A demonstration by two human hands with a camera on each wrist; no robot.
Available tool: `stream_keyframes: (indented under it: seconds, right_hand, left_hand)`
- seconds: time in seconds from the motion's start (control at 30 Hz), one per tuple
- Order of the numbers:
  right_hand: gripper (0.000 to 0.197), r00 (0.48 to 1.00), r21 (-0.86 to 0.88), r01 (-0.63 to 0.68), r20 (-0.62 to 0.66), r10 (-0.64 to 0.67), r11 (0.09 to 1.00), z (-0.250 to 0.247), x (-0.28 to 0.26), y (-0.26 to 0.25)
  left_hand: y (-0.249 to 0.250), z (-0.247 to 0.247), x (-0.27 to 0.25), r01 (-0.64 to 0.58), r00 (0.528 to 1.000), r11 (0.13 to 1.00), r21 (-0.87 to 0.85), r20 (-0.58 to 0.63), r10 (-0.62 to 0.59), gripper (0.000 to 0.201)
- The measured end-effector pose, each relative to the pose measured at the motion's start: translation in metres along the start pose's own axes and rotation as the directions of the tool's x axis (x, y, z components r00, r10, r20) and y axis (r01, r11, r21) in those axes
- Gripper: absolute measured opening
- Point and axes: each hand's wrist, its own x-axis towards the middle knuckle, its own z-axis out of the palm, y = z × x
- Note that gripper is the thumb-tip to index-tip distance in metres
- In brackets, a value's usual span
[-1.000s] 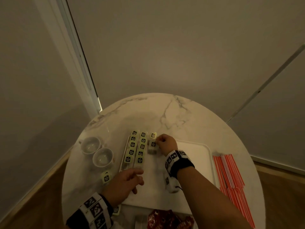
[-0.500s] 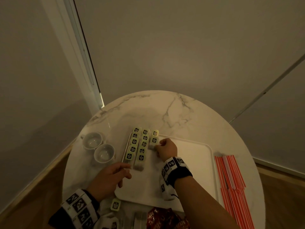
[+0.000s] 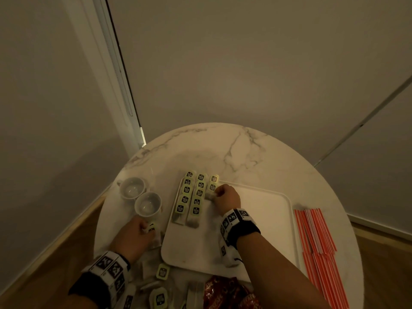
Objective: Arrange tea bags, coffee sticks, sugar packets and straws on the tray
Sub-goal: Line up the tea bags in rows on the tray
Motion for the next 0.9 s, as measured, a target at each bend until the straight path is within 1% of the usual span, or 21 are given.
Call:
stream_keyframes:
  seconds: [0.07, 0.17, 0.27, 0.3, 0.37, 0.4, 0.43, 0.47, 0.53, 0.6, 0.7, 0.83, 0.9]
  right_hand:
    - [0.017, 1.0, -0.001, 0.005, 0.006, -0.005, 1.0, -0.003, -0.002, -0.002]
    - [0.015, 1.0, 0.02, 0.001, -0.001, -0.001, 1.0, -0.009, -0.006, -0.001]
    - [0.011, 0.998, 0.031, 0.044, -0.035, -0.043, 0.999, -0.018, -0.013, 0.0]
    - [0.009, 0.997, 0.042, 0.065, -0.041, -0.063, 0.997, -0.019, -0.016, 0.001]
    - [0.006, 0.994, 0.069, 0.103, -0.031, -0.101, 0.992, -0.021, -0.024, 0.003]
    - [0.007, 0.993, 0.091, 0.116, -0.014, -0.115, 0.989, -0.021, -0.028, 0.004]
    - [0.009, 0.992, 0.117, 0.126, 0.011, -0.128, 0.985, -0.02, -0.033, 0.004]
    - [0.011, 0.989, 0.137, 0.133, 0.04, -0.14, 0.982, -0.019, -0.038, 0.004]
    - [0.011, 0.98, 0.148, 0.157, 0.096, -0.172, 0.976, -0.016, -0.051, 0.004]
    - [0.01, 0.967, 0.141, 0.185, 0.149, -0.206, 0.972, -0.011, -0.062, 0.006]
    - [0.009, 0.946, 0.137, 0.206, 0.227, -0.233, 0.969, -0.004, -0.08, 0.003]
    - [0.01, 0.901, 0.118, 0.245, 0.339, -0.271, 0.962, 0.001, -0.103, -0.009]
    - [0.007, 0.883, 0.123, 0.255, 0.374, -0.283, 0.959, 0.0, -0.113, -0.016]
  left_hand:
    - [-0.004, 0.004, 0.004, 0.035, 0.999, 0.999, -0.003, 0.001, -0.035, 0.028]
    - [-0.007, 0.012, 0.007, 0.03, 0.999, 0.999, 0.025, 0.032, -0.031, 0.044]
    - [-0.016, 0.02, 0.013, -0.001, 0.997, 0.999, 0.038, 0.071, -0.001, 0.048]
    - [-0.021, 0.021, 0.018, 0.001, 0.998, 0.999, 0.05, 0.07, -0.005, 0.052]
    - [-0.048, 0.034, 0.043, 0.02, 0.999, 0.997, 0.071, 0.045, -0.023, 0.066]
    - [-0.046, 0.034, 0.043, 0.019, 0.999, 0.996, 0.088, 0.039, -0.023, 0.071]
    - [-0.039, 0.032, 0.039, 0.007, 1.0, 0.997, 0.08, 0.028, -0.01, 0.072]
    - [-0.031, 0.029, 0.034, 0.003, 1.0, 0.998, 0.057, 0.01, -0.004, 0.068]
    - [-0.02, 0.028, 0.027, 0.032, 0.999, 0.999, 0.018, 0.011, -0.033, 0.059]
    - [-0.019, 0.028, 0.025, 0.05, 0.998, 0.998, 0.026, 0.039, -0.051, 0.048]
    - [-0.02, 0.025, 0.023, 0.024, 0.995, 0.997, 0.067, 0.092, -0.03, 0.03]
    - [-0.022, 0.018, 0.017, 0.058, 0.992, 0.997, 0.058, 0.111, -0.064, 0.023]
    - [-0.02, 0.013, 0.011, 0.028, 0.995, 1.0, -0.011, 0.094, -0.027, 0.02]
